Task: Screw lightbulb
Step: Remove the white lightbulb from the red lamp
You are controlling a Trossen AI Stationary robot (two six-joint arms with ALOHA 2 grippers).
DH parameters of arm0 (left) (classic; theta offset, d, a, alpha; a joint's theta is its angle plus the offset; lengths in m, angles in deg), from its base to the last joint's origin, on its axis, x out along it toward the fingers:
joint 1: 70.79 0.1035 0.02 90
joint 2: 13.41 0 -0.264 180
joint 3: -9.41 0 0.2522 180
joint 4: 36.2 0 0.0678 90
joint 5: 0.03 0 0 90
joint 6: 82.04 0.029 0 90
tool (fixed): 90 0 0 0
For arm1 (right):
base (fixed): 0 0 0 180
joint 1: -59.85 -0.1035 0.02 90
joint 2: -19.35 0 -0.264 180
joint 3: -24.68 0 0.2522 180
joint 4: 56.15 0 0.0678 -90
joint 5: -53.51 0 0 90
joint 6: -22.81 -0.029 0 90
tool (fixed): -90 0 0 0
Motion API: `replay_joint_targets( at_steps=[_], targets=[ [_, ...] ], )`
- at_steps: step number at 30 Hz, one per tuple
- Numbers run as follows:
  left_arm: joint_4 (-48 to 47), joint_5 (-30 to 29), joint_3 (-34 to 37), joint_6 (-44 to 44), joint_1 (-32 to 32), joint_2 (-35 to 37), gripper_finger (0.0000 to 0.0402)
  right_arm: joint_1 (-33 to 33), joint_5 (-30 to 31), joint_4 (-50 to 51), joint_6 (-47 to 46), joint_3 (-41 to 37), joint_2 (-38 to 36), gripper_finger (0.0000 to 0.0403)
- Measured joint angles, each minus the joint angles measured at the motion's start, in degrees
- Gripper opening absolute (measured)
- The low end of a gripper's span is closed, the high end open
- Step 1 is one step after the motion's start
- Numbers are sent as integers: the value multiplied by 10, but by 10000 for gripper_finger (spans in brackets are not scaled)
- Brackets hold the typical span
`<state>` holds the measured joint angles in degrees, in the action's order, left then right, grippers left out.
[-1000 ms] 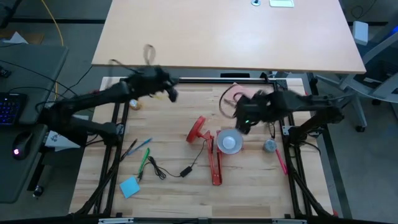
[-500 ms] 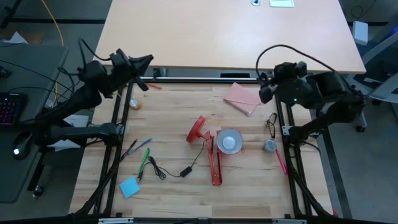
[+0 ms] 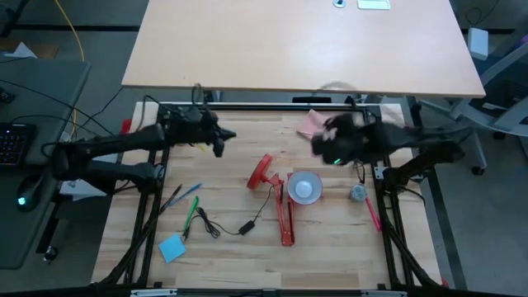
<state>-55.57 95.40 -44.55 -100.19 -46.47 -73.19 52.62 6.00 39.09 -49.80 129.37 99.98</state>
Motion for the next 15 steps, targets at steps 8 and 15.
replay_joint_targets(
  at_steps=[8, 15],
  targets=[
    [22, 2, 21, 15, -23, -35, 0, -46, -298, -162, -37, -167, 40, 381],
    [22, -7, 21, 67, -28, -54, 0, -76, -440, -271, -47, -225, 50, 381]
  ],
)
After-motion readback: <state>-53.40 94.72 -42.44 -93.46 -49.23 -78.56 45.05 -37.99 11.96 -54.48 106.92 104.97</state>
